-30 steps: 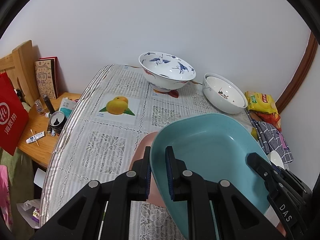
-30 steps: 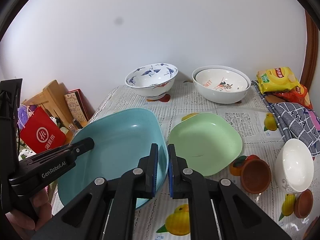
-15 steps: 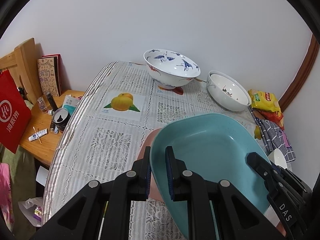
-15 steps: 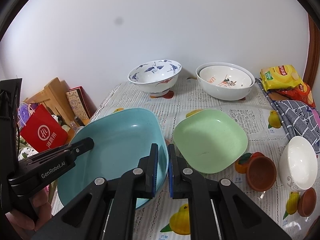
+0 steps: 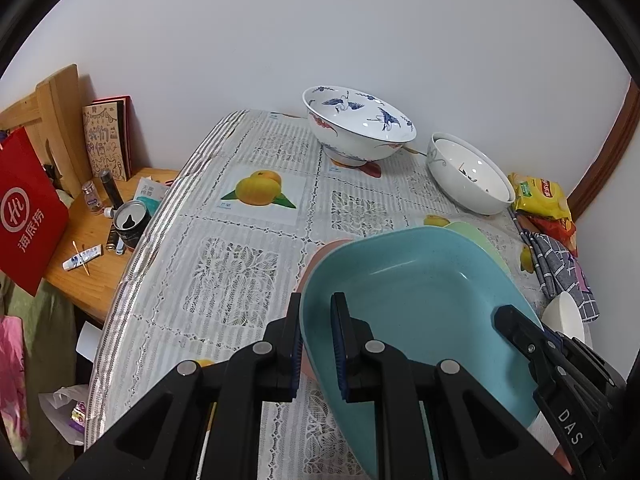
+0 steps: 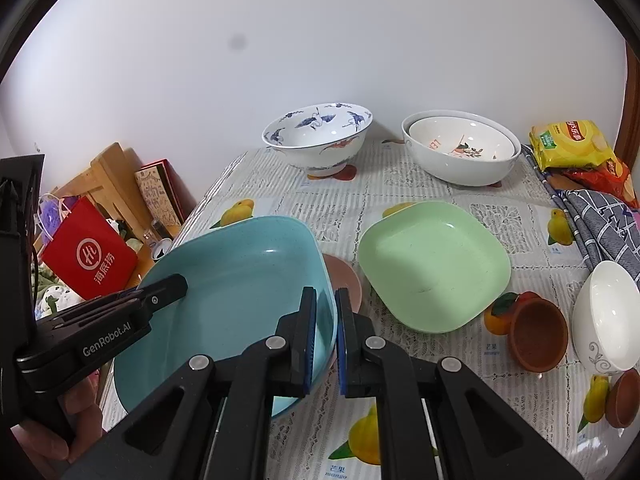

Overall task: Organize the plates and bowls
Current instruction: 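Lift the light-blue plate off the green plate with both grippers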

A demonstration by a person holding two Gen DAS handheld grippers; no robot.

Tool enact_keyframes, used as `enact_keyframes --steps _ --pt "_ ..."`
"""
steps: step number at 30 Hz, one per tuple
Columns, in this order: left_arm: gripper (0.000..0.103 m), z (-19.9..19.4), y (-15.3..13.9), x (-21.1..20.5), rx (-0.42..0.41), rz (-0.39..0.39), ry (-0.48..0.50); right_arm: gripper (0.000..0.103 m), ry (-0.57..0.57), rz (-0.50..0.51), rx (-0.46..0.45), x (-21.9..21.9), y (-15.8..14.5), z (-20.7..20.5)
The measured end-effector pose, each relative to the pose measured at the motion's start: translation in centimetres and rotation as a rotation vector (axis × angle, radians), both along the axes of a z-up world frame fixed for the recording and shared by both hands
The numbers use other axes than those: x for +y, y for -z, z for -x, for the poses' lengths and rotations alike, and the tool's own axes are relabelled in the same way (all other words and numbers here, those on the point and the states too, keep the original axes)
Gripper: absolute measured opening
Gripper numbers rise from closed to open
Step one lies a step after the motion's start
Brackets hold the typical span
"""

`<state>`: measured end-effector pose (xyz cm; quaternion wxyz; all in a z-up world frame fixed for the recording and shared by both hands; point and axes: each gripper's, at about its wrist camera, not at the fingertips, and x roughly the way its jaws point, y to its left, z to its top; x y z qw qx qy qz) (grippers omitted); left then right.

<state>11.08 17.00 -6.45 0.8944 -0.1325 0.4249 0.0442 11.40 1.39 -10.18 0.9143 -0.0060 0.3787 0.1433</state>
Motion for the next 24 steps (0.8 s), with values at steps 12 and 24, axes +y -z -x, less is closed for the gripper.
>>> enact_keyframes --steps 12,24 --pt "0.013 -0.1 0.6 0.2 0.015 -0.001 0.000 0.009 -0.001 -0.001 0.018 0.1 0.6 -0.3" --pt "0.013 0.2 2.6 0.6 0.064 -0.012 -0.026 0.009 -0.016 0.004 0.065 0.5 2.6 -0.7"
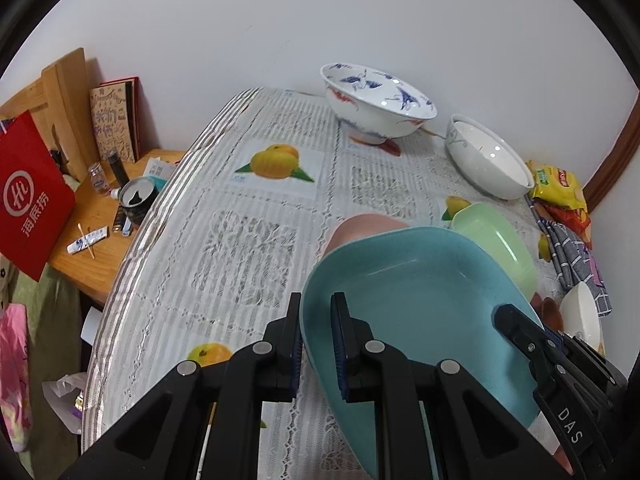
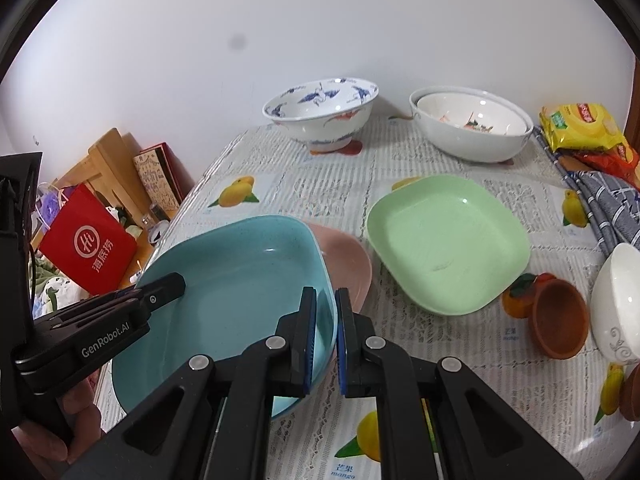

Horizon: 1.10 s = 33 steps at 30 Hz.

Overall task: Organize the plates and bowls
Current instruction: 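Lift the light-blue plate off the green plate with both grippers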

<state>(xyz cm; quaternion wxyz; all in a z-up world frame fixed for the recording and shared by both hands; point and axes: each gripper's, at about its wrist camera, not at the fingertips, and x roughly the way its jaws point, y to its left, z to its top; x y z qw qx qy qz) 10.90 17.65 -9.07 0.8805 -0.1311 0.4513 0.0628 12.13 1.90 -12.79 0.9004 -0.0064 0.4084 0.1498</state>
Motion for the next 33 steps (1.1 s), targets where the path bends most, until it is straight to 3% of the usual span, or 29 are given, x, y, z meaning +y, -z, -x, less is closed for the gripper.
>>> enact_keyframes --steps 15,20,33 --pt "0.013 -0.2 1.6 0.4 0.042 -0.022 -0.036 0.009 -0.044 0.010 0.056 0.6 2.2 -1.1" --pt "0.013 -1.0 1.4 -0.3 0.035 -0.079 -0.056 0.009 -0.060 0.010 0.067 0.7 2.3 -2.5" --pt "0.014 -3.0 2.3 -1.2 0.064 -0.089 -0.082 0.010 -0.093 0.029 0.076 0.5 3.0 -6.3"
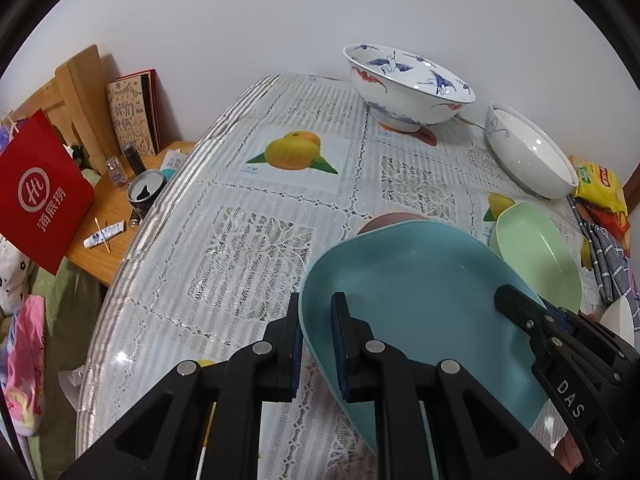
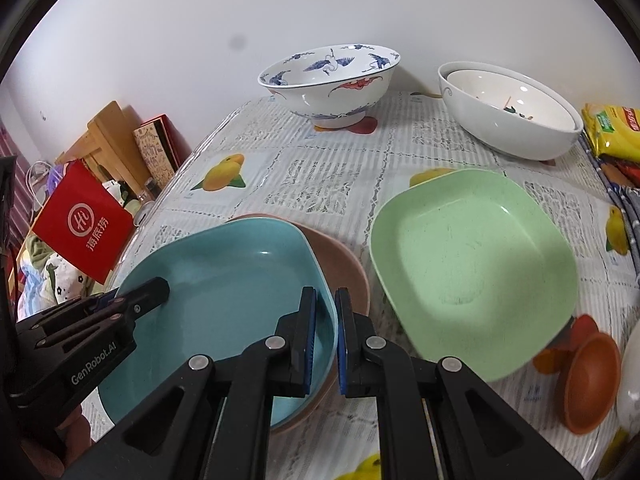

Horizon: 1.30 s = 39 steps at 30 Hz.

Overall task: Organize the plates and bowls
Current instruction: 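Lift the light-blue plate off the green plate with both grippers, then lower the light-blue plate onto the pink plate and open both grippers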

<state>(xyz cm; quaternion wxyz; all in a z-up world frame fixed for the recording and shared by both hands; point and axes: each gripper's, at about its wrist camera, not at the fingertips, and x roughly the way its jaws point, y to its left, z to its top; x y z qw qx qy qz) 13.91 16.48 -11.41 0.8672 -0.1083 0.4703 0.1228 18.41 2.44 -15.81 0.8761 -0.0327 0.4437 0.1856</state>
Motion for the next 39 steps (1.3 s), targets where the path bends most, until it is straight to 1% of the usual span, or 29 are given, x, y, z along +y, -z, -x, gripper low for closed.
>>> enact_keyframes --steps 4,8,10,13,14,15,16,17,18,21,24,28,29,30,31,32,33,36,39 --pt "0.015 -0.2 0.4 -0.3 0.008 0.002 0.000 0.011 -0.009 0.005 0.002 -0.1 0.4 -0.8" --pt "0.015 -0.4 0.4 -0.5 0.017 0.006 0.012 0.013 -0.032 0.025 -0.018 0.1 0.4 -1.5" --pt "0.020 -0.4 0.4 -0.6 0.023 0.008 0.029 0.014 -0.039 0.033 -0.023 0.2 0.4 -1.9" --pt "0.023 -0.3 0.3 -0.7 0.028 0.020 0.041 0.015 -0.044 0.036 -0.030 0.2 0.2 -2.1" --pt "0.023 -0.2 0.2 -0.7 0.025 0.022 0.044 0.018 -0.041 0.038 -0.039 0.2 0.0 -2.0" --pt "0.026 -0.1 0.1 -0.7 0.020 0.024 0.047 0.025 -0.037 0.039 -0.051 0.1 -0.2 -1.9" --pt "0.028 0.0 0.0 -0.7 0.016 0.027 0.048 0.030 -0.035 0.038 -0.060 0.1 -0.4 -1.7" --pt "0.029 0.1 -0.2 -0.7 0.010 0.029 0.050 0.037 -0.031 0.035 -0.071 0.0 -0.7 -1.4" --pt "0.029 0.2 -0.3 -0.8 0.008 0.028 0.050 0.040 -0.028 0.034 -0.076 -0.1 -0.9 -1.3" --pt "0.029 0.6 -0.8 -1.1 0.002 0.027 0.059 0.041 -0.019 0.043 -0.086 -0.5 -1.6 -0.6" --pt "0.029 1.0 -1.2 -1.2 -0.008 0.030 0.067 0.047 0.001 0.031 -0.084 -1.3 -2.1 0.5" --pt "0.033 1.6 -1.6 -1.3 -0.026 0.035 0.077 0.048 0.025 0.017 -0.052 -2.4 -1.8 1.8" --pt "0.033 1.7 -1.6 -1.3 -0.029 0.036 0.080 0.047 0.018 0.013 -0.041 -2.4 -1.6 2.1" --pt "0.033 1.7 -1.6 -1.3 -0.030 0.038 0.081 0.041 0.016 0.020 -0.026 -2.3 -1.3 2.1" --pt "0.033 1.7 -1.6 -1.3 -0.033 0.041 0.085 0.035 0.013 0.023 -0.018 -2.3 -1.1 2.2" --pt "0.033 1.7 -1.6 -1.3 -0.035 0.043 0.089 0.024 0.007 0.017 -0.007 -2.2 -0.8 2.1" --pt "0.034 1.7 -1.6 -1.3 -0.037 0.044 0.093 0.018 0.010 0.011 -0.003 -2.1 -0.6 2.0" --pt "0.034 1.6 -1.6 -1.1 -0.048 0.046 0.107 0.012 0.031 0.005 -0.025 -1.9 -0.6 1.6" --pt "0.034 1.3 -1.4 -0.9 -0.053 0.054 0.117 0.009 0.037 0.015 -0.029 -1.5 -0.4 0.7"
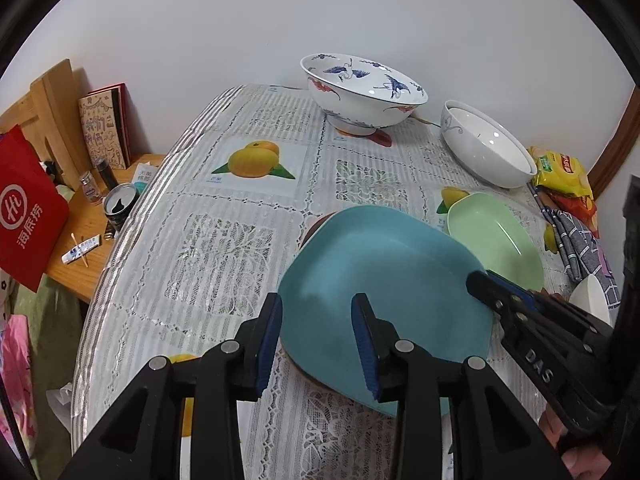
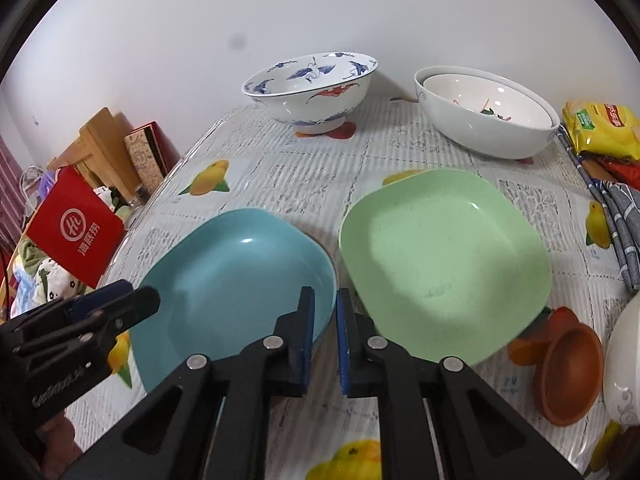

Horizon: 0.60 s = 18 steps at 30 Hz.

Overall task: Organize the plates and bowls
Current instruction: 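Lower the light-blue plate onto the pink plate and open both grippers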

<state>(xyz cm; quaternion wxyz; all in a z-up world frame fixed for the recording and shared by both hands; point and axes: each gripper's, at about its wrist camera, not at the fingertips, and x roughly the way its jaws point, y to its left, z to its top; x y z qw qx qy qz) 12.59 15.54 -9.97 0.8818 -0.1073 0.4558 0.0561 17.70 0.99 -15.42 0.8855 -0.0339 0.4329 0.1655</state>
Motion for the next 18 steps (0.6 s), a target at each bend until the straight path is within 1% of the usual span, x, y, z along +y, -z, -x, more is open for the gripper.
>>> enact_keyframes --steps 4,5,7,8,9,11,14,16,18 --pt "0.034 -0.5 0.3 0.3 -0.003 0.011 0.010 0.010 0.006 0.020 -0.002 0.4 0.2 -0.9" --pt "0.034 -0.6 0.3 0.3 -0.004 0.015 0.013 0.013 0.012 0.022 -0.009 0.4 0.1 -1.0" --pt "0.035 -0.8 0.3 0.2 -0.008 0.023 0.020 0.027 0.016 0.017 -0.028 0.1 -0.4 -0.9" --pt "0.036 -0.9 0.3 0.0 -0.010 0.029 0.026 0.040 0.025 0.014 -0.044 -0.2 -0.8 -0.8" --pt "0.038 -0.9 0.3 -0.2 -0.011 0.031 0.031 0.047 0.036 0.013 -0.060 -0.6 -1.1 -0.6" --pt "0.040 -1.1 0.1 -0.7 -0.014 0.023 0.041 0.047 0.058 0.021 -0.084 -1.4 -1.7 -0.5" --pt "0.042 -1.6 -0.3 -1.8 -0.024 0.013 0.060 0.047 0.110 0.044 -0.092 -3.1 -2.2 -0.6" --pt "0.047 -2.0 -0.7 -2.6 -0.031 0.006 0.075 0.048 0.158 0.035 -0.102 -5.1 -2.6 -0.5" --pt "0.047 -2.5 -1.0 -3.6 -0.038 -0.008 0.088 0.048 0.198 0.029 -0.100 -6.9 -2.8 -0.4"
